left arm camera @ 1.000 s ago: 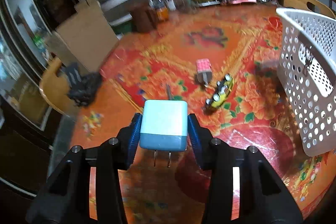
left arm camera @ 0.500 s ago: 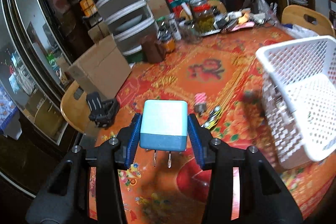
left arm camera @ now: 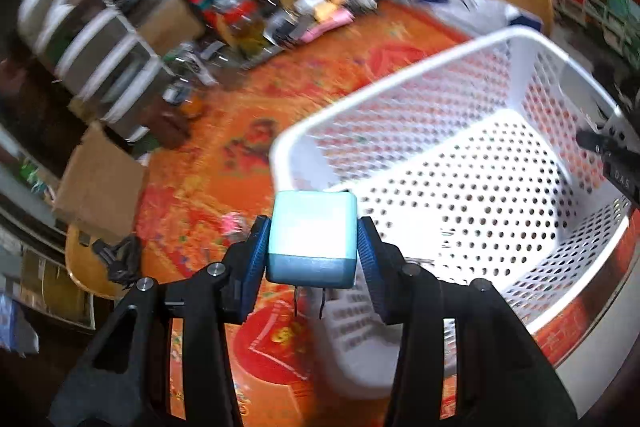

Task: Organize rigid objects
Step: 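Lift the light-blue charger and carry it over the basket, then lower the light-blue charger into the basket and open the left tool, then move the left tool to the silver key and grasp it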

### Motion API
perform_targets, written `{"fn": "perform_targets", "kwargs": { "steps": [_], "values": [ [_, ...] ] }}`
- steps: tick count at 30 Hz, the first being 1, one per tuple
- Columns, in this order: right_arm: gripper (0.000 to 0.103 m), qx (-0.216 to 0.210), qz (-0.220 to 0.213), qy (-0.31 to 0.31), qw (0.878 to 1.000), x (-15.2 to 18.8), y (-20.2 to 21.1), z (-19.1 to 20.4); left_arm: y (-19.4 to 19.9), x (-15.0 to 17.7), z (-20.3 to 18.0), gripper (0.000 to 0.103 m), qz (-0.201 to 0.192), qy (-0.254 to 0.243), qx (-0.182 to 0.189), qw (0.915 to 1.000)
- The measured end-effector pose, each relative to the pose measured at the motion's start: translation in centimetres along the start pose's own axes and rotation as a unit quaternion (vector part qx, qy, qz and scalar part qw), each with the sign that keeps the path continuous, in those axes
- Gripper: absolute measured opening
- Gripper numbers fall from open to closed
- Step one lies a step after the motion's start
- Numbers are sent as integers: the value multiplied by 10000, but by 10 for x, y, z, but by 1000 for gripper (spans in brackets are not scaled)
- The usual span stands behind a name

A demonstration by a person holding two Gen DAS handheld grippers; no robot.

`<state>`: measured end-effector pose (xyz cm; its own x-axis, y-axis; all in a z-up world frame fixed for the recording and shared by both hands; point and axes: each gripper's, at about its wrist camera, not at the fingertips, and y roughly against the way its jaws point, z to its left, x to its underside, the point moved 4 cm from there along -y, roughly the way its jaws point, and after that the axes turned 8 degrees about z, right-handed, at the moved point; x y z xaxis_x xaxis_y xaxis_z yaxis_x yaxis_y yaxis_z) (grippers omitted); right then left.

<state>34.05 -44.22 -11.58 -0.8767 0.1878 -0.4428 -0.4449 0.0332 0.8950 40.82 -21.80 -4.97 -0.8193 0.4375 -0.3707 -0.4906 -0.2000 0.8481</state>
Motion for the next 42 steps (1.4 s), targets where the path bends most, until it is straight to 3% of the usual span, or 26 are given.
{"fn": "perform_targets", "kwargs": {
  "steps": [3, 18, 24, 33, 35, 37, 39, 42],
  "values": [
    [8, -22, -4, -4, 10000, 0, 0, 0, -18, -11, -17, 42, 251, -119, -137, 9995],
    [8, -95, -36, -6, 9999, 1, -1, 1, -71, -4, -52, 41, 801, -327, 196, 9961],
    [8, -95, -37, -11, 9999, 1, -1, 0, -79, 1, -61, 41, 929, -350, 350, 9944],
    [8, -98, -35, -15, 9999, 1, -1, 2, -78, -3, -64, 42, 823, -354, 460, 9949],
    [8, -98, -40, -20, 9999, 1, -1, 2, -75, -2, -63, 46, 767, -357, 474, 9953],
    [8, -74, -27, -12, 10000, 1, -1, 2, -66, -1, -60, 70, 579, -400, 277, 9971],
    [8, -67, -23, -8, 10000, 0, -1, 3, -46, 0, -52, 81, 236, -418, 117, 9988],
    [8, -71, -6, -8, 10000, 0, -2, 3, -6, 7, -29, 81, -189, -329, 219, 9990]
  ]
}}
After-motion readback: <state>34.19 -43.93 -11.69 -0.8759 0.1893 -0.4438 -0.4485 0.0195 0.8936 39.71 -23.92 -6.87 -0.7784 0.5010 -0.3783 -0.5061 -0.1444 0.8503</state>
